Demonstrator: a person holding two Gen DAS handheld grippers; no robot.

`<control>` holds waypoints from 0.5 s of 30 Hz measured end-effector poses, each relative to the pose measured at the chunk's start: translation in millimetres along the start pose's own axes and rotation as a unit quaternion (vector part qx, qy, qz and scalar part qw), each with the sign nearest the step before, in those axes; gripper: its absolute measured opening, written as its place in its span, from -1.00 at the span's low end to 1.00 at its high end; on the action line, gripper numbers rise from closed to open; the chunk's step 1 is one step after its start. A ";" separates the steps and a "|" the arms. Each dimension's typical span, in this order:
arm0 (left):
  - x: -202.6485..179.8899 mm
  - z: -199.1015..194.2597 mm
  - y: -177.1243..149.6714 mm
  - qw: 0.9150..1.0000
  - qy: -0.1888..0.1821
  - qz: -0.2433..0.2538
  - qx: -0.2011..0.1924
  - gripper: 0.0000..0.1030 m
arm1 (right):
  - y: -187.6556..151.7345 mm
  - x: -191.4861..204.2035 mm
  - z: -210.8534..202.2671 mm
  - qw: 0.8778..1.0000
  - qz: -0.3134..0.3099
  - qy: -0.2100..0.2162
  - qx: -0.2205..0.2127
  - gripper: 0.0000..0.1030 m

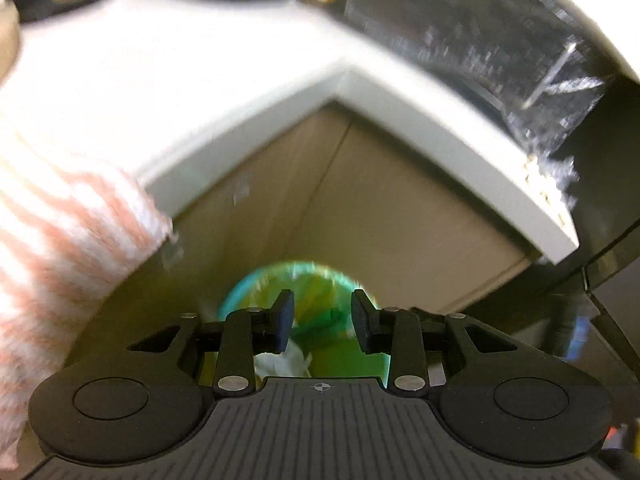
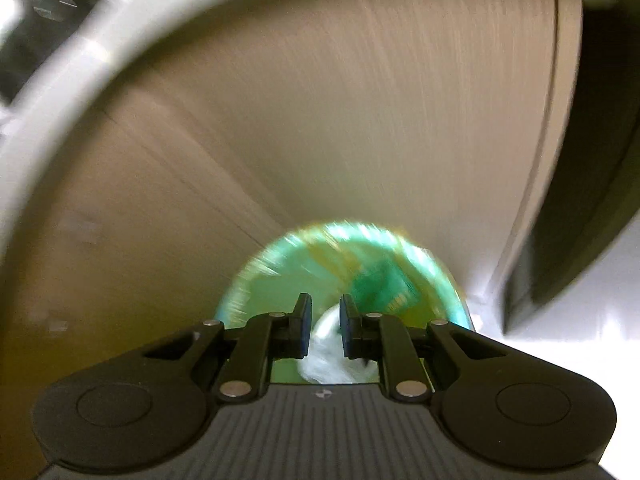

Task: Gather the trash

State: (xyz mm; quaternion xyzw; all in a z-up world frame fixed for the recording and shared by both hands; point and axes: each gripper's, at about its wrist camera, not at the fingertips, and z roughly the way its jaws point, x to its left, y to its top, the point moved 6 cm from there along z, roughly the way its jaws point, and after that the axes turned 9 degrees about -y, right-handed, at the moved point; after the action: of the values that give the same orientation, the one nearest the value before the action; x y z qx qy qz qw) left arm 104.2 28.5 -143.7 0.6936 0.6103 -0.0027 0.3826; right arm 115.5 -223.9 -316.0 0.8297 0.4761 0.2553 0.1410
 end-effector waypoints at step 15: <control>-99.4 -74.3 -54.3 0.979 0.067 0.107 -0.159 -0.64 | -10.7 58.0 -225.6 0.941 -0.228 0.134 -0.209 0.27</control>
State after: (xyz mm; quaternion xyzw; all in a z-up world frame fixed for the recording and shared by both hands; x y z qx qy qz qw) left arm -1.6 -17.8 -73.0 0.6840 0.5495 0.1818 0.4441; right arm 6.1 -170.5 -117.1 0.6085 0.6032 0.4191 0.3004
